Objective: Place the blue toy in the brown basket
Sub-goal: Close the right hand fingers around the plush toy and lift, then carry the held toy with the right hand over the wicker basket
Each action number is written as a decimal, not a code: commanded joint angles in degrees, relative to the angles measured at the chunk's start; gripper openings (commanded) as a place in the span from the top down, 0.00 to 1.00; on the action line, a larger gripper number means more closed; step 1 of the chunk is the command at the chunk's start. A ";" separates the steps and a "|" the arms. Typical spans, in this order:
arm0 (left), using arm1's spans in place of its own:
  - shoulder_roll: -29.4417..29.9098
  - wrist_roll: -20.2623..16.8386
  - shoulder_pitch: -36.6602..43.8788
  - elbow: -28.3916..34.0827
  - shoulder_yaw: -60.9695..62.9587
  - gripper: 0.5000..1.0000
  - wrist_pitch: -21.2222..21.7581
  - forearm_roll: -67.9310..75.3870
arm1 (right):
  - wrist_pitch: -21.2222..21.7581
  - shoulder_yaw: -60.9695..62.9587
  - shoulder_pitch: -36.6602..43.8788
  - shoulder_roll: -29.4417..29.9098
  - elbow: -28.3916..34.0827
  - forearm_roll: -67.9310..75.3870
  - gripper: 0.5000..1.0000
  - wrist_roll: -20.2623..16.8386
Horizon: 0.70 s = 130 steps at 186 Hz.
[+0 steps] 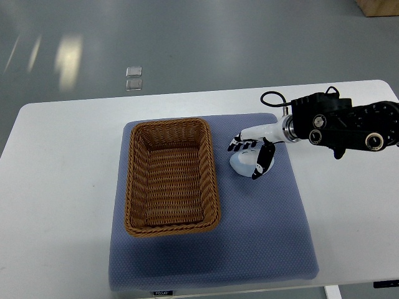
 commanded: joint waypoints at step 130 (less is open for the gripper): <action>0.00 0.00 0.00 -0.01 0.00 0.00 0.00 -0.02 | 1.82 3.43 14.50 -0.50 2.46 -0.34 1.00 0.21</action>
